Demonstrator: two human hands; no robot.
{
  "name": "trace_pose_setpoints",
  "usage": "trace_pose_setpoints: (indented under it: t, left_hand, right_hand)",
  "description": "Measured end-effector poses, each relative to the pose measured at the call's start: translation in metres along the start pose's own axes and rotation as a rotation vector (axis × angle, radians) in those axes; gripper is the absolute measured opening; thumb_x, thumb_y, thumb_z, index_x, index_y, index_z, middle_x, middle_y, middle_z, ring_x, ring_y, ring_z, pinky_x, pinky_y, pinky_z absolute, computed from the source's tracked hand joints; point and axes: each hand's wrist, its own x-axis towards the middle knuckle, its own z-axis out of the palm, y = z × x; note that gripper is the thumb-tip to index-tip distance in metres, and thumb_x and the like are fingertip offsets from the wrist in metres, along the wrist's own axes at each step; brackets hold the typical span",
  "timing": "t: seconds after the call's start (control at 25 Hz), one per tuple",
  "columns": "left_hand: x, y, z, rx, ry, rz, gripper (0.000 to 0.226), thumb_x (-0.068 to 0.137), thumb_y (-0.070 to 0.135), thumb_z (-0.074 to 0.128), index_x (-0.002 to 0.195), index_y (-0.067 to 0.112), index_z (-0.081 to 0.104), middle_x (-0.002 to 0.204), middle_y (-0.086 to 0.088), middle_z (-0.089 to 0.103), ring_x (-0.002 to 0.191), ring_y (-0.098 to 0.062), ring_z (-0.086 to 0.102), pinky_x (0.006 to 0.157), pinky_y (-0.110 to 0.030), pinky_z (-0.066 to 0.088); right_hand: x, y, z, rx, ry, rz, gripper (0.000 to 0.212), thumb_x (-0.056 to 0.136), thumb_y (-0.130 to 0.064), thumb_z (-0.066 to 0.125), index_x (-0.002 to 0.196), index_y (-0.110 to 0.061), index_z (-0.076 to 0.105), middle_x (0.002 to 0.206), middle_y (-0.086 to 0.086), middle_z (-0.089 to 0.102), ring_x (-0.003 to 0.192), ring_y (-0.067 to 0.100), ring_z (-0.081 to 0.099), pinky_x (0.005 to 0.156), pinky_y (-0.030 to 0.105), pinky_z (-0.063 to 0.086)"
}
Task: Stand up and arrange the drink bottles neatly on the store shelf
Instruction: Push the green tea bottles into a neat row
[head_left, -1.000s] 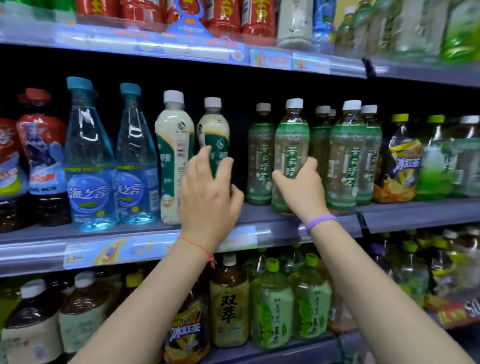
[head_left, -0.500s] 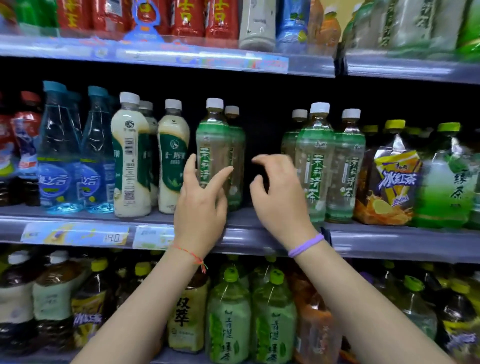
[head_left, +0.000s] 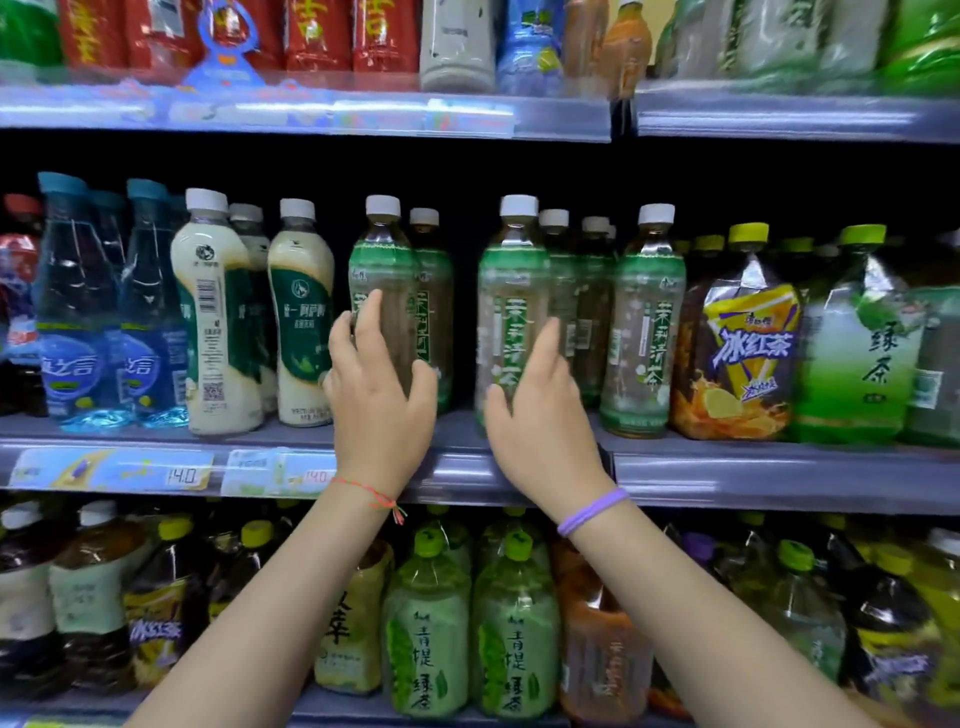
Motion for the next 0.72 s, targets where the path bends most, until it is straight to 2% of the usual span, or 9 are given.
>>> trace_pose_setpoints:
  t: [0.12,0.2,0.24,0.36,0.48,0.56,0.6,0.64,0.72]
  left_hand:
    - [0.0,0.008,0.007,-0.03,-0.041,-0.018,0.073,0.096,0.04,0.053,0.156,0.027,0.013,0.161,-0.018,0.009,0.147,-0.032,0.017,0.115,-0.058,0.024]
    - [0.0,0.01,0.012,0.069,-0.04,0.008,0.086,0.09,0.05,0.059,0.157,0.029,0.01,0.163,-0.019,0.0,0.15,-0.037,0.008,0.112,-0.06,0.023]
    - [0.001,0.011,0.015,0.13,-0.036,0.028,0.091,0.087,0.054,0.062,0.157,0.029,0.011,0.163,-0.02,-0.001,0.149,-0.04,0.006,0.11,-0.062,0.025]
    - [0.004,0.008,0.02,0.22,-0.028,0.052,0.098,0.081,0.057,0.067,0.157,0.025,0.015,0.162,-0.024,0.001,0.148,-0.046,0.008,0.106,-0.065,0.029]
    - [0.005,0.005,0.024,0.253,-0.022,0.063,0.095,0.082,0.054,0.069,0.157,0.024,0.018,0.161,-0.026,0.002,0.147,-0.049,0.008,0.107,-0.066,0.027]
    - [0.003,0.007,0.027,0.28,-0.025,0.074,0.09,0.085,0.048,0.069,0.156,0.025,0.02,0.161,-0.027,0.0,0.147,-0.05,0.005,0.109,-0.068,0.024]
    - [0.001,0.01,0.029,0.293,-0.026,0.076,0.086,0.086,0.043,0.068,0.156,0.025,0.021,0.161,-0.027,-0.001,0.147,-0.051,0.003,0.11,-0.07,0.022]
    - [-0.001,0.014,0.031,0.306,-0.023,0.079,0.083,0.087,0.036,0.068,0.155,0.025,0.022,0.161,-0.027,-0.002,0.147,-0.052,0.002,0.11,-0.071,0.02]
    - [-0.003,0.023,0.034,0.362,-0.005,0.117,0.078,0.087,0.018,0.065,0.154,0.026,0.026,0.162,-0.025,0.0,0.148,-0.05,0.001,0.111,-0.073,0.015]
  right_hand:
    - [0.007,0.004,-0.007,-0.029,-0.027,0.016,0.062,0.103,-0.031,0.039,0.155,-0.006,0.016,0.152,0.015,0.029,0.139,0.03,0.029,0.109,0.035,0.031]
    - [0.021,0.009,-0.016,0.034,-0.007,0.129,0.068,0.101,-0.029,0.044,0.155,-0.005,0.011,0.154,0.016,0.024,0.141,0.031,0.027,0.112,0.038,0.028]
    - [0.03,0.01,-0.02,0.08,-0.048,0.21,0.072,0.099,-0.029,0.046,0.155,-0.005,0.008,0.155,0.016,0.023,0.141,0.033,0.028,0.111,0.04,0.029]
    - [0.054,0.011,-0.02,0.158,-0.171,0.384,0.07,0.098,-0.028,0.044,0.153,-0.006,0.008,0.152,0.017,0.034,0.131,0.035,0.043,0.1,0.04,0.038]
    - [0.052,0.007,-0.02,0.119,-0.256,0.34,0.064,0.097,-0.023,0.043,0.153,-0.007,0.016,0.146,0.016,0.043,0.121,0.032,0.052,0.087,0.033,0.041]
    - [0.044,0.007,-0.022,0.082,-0.283,0.222,0.05,0.097,-0.021,0.043,0.146,-0.011,0.039,0.142,0.011,0.049,0.121,0.028,0.051,0.09,0.031,0.041]
    - [0.039,0.007,-0.025,0.056,-0.218,0.14,0.042,0.096,-0.02,0.045,0.137,-0.012,0.052,0.136,0.009,0.053,0.12,0.026,0.052,0.093,0.03,0.042]
    - [0.034,0.009,-0.029,0.009,-0.075,0.045,0.036,0.094,-0.019,0.046,0.126,-0.012,0.061,0.128,0.009,0.056,0.117,0.026,0.052,0.095,0.033,0.044]
    - [0.029,0.019,-0.04,-0.209,0.319,-0.127,0.032,0.088,-0.017,0.049,0.113,-0.01,0.067,0.118,0.014,0.057,0.111,0.031,0.052,0.09,0.043,0.046]
